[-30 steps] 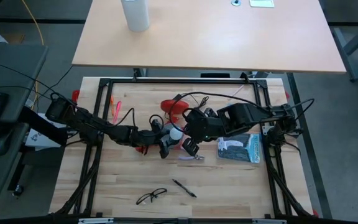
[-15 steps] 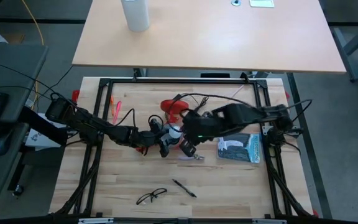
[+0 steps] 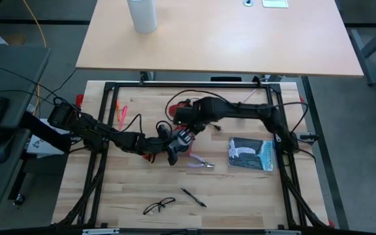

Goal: Screw lightbulb
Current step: Insert the lightbulb into the desk lamp

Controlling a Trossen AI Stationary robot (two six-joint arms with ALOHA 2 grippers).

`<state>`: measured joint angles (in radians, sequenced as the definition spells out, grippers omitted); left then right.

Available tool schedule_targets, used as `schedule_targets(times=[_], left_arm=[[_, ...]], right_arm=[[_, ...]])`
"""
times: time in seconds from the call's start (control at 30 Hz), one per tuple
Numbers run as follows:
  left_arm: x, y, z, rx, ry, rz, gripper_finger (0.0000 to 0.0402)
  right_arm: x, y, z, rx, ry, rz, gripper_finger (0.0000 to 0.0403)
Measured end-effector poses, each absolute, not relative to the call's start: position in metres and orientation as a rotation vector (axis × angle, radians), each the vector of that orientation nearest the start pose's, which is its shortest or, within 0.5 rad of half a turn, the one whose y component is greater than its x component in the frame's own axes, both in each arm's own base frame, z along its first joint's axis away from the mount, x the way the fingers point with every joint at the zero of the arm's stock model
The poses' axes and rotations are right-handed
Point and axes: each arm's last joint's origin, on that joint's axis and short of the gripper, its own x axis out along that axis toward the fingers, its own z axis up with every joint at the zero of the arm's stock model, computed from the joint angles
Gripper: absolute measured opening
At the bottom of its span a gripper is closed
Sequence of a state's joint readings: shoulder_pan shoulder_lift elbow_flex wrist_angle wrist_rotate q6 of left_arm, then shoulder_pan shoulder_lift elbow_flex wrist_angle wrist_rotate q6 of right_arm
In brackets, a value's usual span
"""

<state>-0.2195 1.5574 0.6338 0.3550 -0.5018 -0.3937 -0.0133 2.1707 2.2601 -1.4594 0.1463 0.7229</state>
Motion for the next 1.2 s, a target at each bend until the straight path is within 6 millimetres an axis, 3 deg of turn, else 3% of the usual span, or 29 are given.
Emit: schedule_targets(times=[0.1, 0.3, 1.2], left_arm=[[0.287, -0.05, 0.158, -0.179, 0.47, 0.372, 0.0216], [0.286, -0.05, 0.158, -0.175, 0.471, 0.37, 0.0216], [0.286, -0.05, 0.158, -0.123, 0.48, 0.363, 0.0216]], right_arm=[[0.427, -0.013, 0.301, 0.487, 1.301, -0.617, 0.0], [0.43, -0.001, 0.302, 0.456, 1.302, -0.539, 0.0], [0.448, 0.018, 0.304, 0.517, 1.147, -0.442, 0.0]])
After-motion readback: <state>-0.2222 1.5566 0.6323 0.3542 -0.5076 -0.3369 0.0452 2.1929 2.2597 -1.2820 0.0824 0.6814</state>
